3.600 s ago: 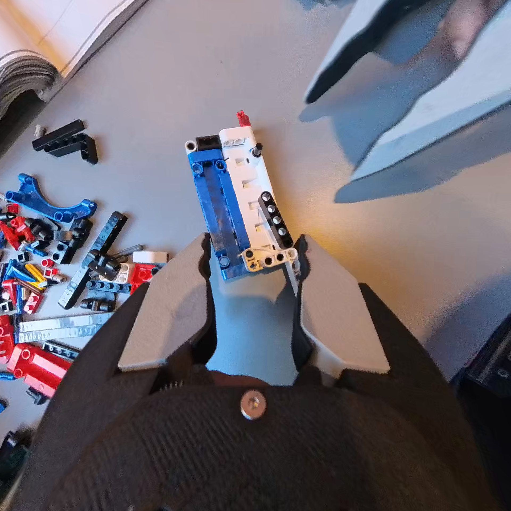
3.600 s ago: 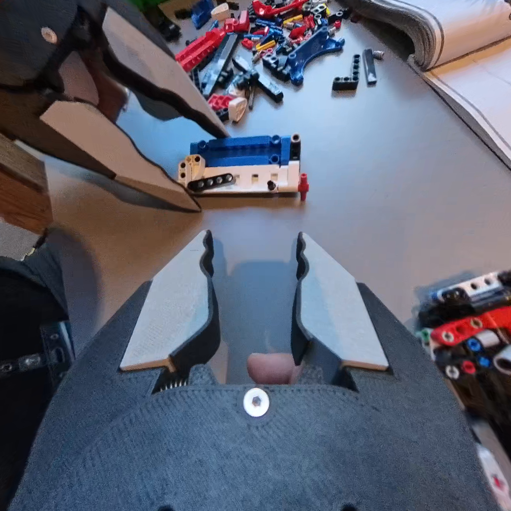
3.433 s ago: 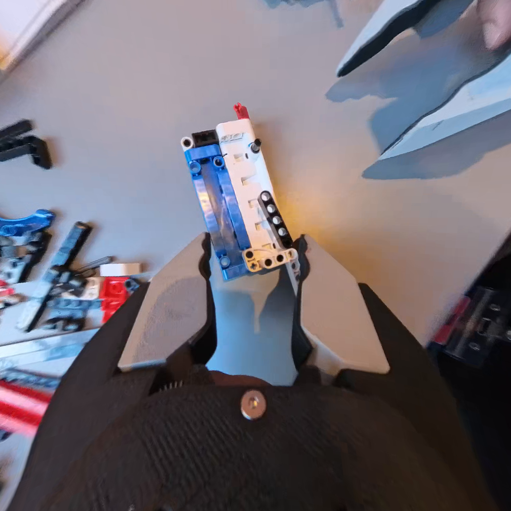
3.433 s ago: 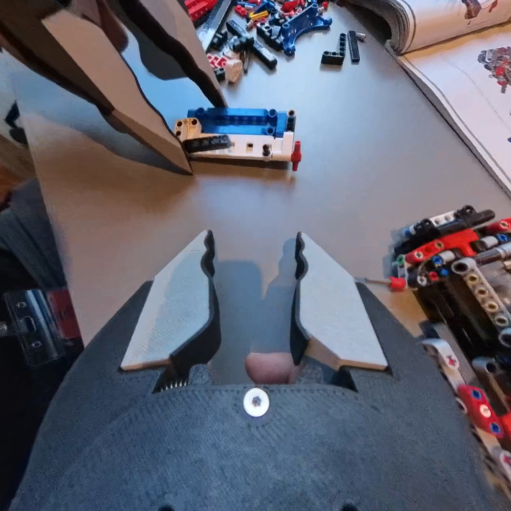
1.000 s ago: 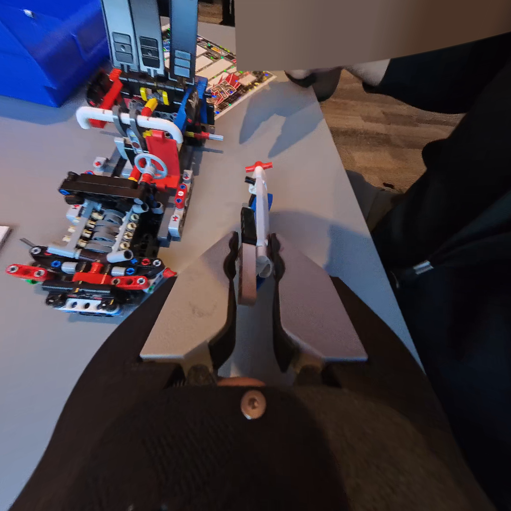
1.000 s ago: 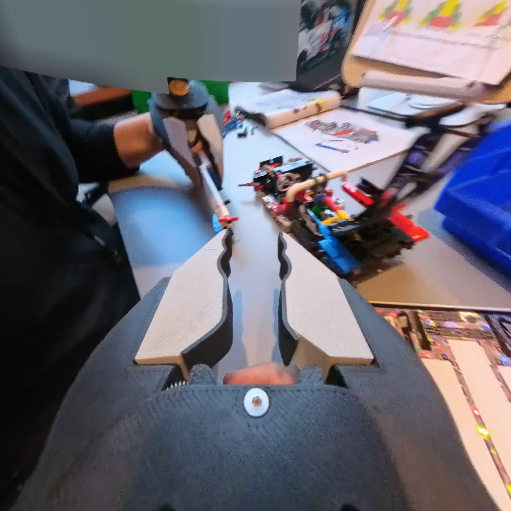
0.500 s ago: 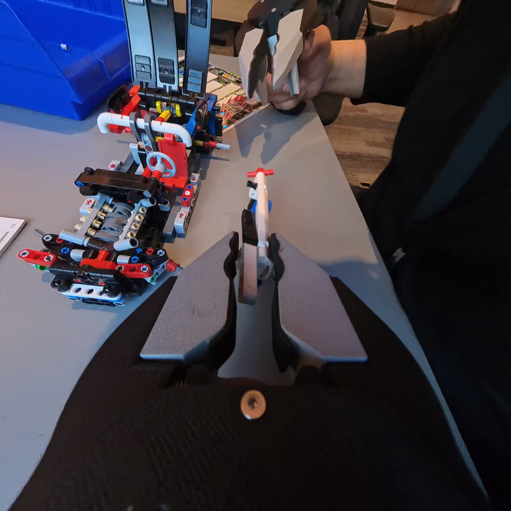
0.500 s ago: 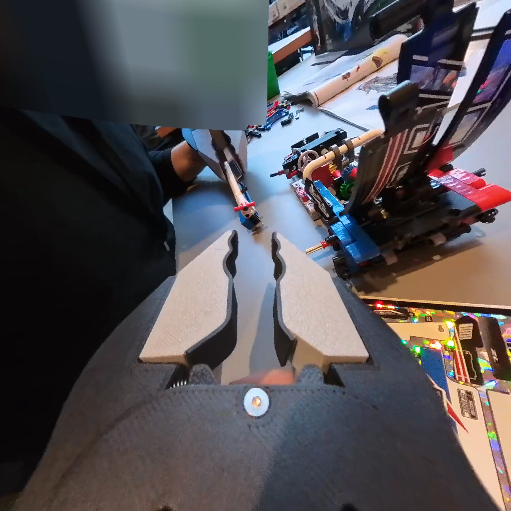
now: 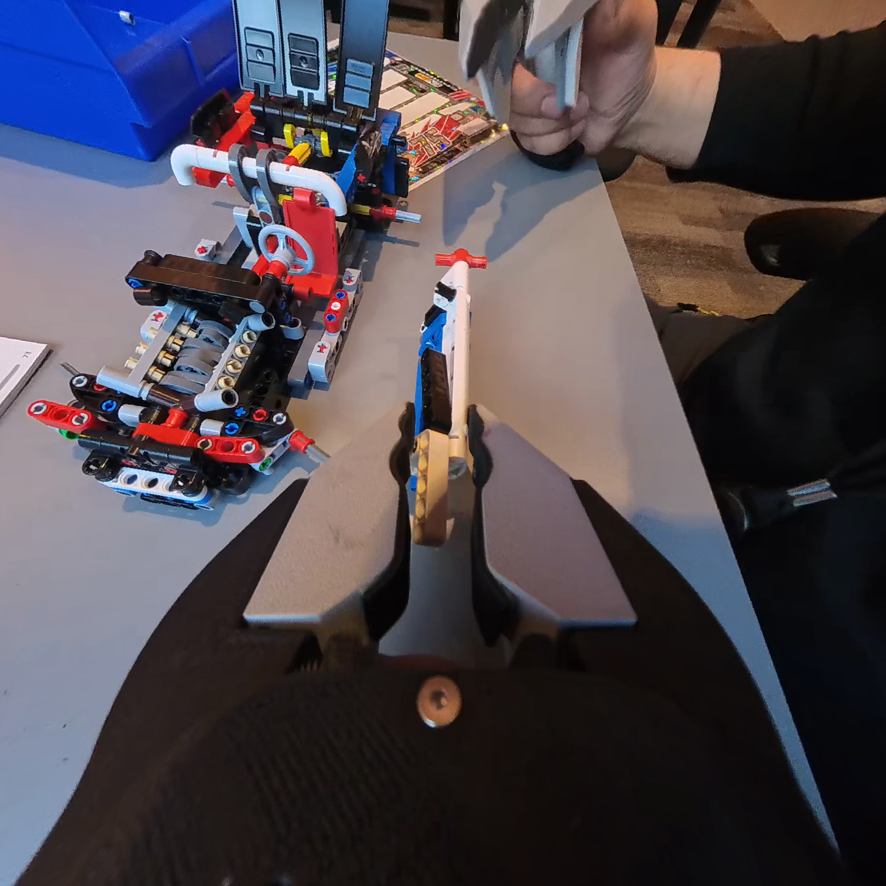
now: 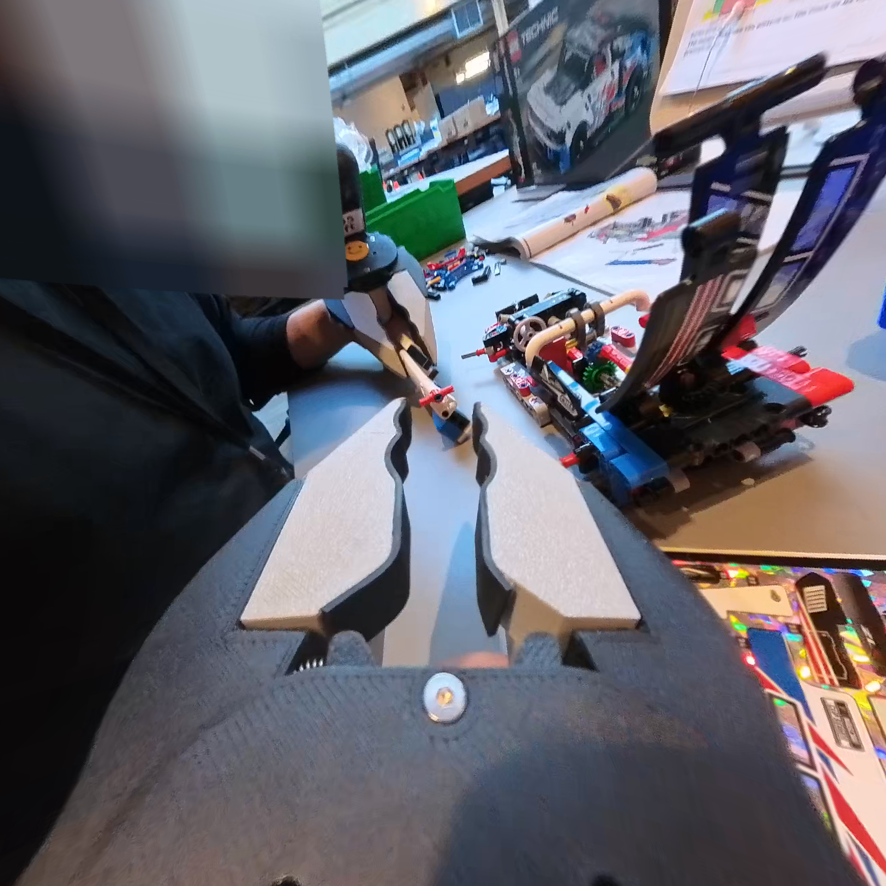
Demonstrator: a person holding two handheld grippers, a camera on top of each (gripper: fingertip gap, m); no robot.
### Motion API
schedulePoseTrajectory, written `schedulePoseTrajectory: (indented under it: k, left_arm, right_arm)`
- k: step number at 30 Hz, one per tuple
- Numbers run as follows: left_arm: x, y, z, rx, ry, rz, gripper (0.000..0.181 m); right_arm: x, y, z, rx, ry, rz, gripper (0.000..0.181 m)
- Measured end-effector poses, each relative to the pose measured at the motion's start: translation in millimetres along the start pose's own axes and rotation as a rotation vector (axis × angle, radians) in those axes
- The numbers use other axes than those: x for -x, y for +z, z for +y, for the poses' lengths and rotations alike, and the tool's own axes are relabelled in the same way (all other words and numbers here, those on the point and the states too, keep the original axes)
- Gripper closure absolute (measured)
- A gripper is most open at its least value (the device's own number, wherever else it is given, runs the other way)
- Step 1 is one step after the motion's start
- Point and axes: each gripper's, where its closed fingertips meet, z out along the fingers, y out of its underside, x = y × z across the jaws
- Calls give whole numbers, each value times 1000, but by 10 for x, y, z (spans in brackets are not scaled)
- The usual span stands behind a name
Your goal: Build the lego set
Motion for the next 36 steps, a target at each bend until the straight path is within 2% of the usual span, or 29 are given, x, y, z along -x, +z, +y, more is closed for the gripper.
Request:
schedulePoseTrajectory:
  k: [6, 15, 30, 36]
  left_arm:
    - [-16, 14, -14, -2, 1, 14, 163]
    - [-49, 24, -26, -8, 13, 31, 163]
    - [11, 15, -40, -21, -45, 46, 164]
    - [-5, 28, -26, -10, -16, 31, 164]
  right_arm:
    - [15, -101, -144, -115, -21, -3, 159]
    - [0, -59, -154, -113, -132, 77, 160]
    - [-58, 294, -74, -4, -297, 149, 160]
    - [-58, 280, -95, -22, -329, 178, 161]
